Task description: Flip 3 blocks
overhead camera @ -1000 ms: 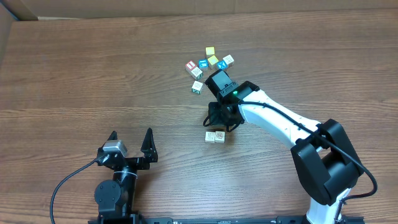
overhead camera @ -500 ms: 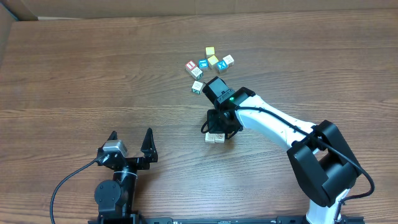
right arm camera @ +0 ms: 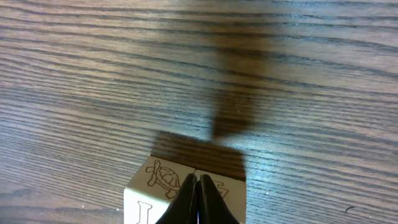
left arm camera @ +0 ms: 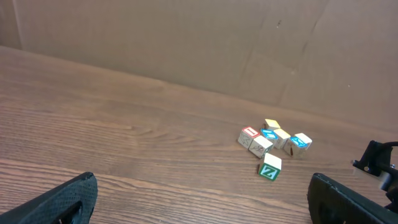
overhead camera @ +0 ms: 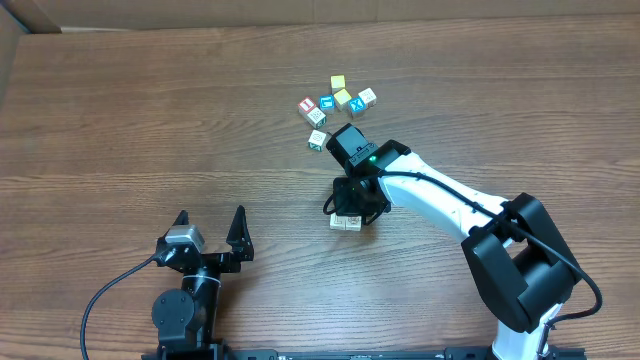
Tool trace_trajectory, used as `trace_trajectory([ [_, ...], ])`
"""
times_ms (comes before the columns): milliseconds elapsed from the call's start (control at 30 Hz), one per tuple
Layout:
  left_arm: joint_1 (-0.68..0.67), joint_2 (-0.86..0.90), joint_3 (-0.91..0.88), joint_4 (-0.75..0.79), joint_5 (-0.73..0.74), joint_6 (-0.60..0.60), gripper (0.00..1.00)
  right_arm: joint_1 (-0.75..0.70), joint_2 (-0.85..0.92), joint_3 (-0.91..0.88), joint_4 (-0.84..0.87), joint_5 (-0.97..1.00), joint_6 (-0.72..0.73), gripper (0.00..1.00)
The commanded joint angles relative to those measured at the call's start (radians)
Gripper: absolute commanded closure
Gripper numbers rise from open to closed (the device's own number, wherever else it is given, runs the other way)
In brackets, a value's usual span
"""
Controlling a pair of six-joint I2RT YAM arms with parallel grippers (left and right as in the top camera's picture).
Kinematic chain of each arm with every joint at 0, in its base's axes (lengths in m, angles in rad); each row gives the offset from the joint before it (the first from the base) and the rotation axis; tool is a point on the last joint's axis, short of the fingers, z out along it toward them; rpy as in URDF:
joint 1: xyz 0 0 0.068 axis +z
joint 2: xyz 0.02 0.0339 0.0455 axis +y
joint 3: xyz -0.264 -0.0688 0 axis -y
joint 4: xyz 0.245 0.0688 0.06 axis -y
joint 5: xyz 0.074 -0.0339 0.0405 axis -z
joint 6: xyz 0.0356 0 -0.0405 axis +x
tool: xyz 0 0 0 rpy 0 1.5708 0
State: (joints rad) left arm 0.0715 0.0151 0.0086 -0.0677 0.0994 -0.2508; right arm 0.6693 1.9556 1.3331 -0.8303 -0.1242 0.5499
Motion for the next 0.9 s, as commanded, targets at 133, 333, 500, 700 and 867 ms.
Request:
trace_trajectory([
  [133,-0.006,-0.009,-0.004,-0.003,-0.003,0.019,0.0,-0.093,0.004,0.08,-0.039,0.003,0.003,0.9],
  [333,-0.006,-0.009,-0.004,-0.003,-0.003,0.019,0.0,-0.289,0.004,0.148,-0.08,0.004,-0.008,0.73],
  [500,-0.006,-0.009,-0.004,-0.003,-0.003,0.019,0.0,-0.499,0.004,0.148,-0.123,0.028,-0.008,0.33],
  [700,-0.006,-0.009,-0.004,-0.003,-0.003,0.019,0.0,-0.763,0.004,0.148,-0.175,0.116,-0.008,0.0],
  [867,-0.006,-0.009,-0.004,-0.003,-0.003,0.019,0.0,-0.916,0.004,0.148,-0.159,0.116,-0.008,0.0],
])
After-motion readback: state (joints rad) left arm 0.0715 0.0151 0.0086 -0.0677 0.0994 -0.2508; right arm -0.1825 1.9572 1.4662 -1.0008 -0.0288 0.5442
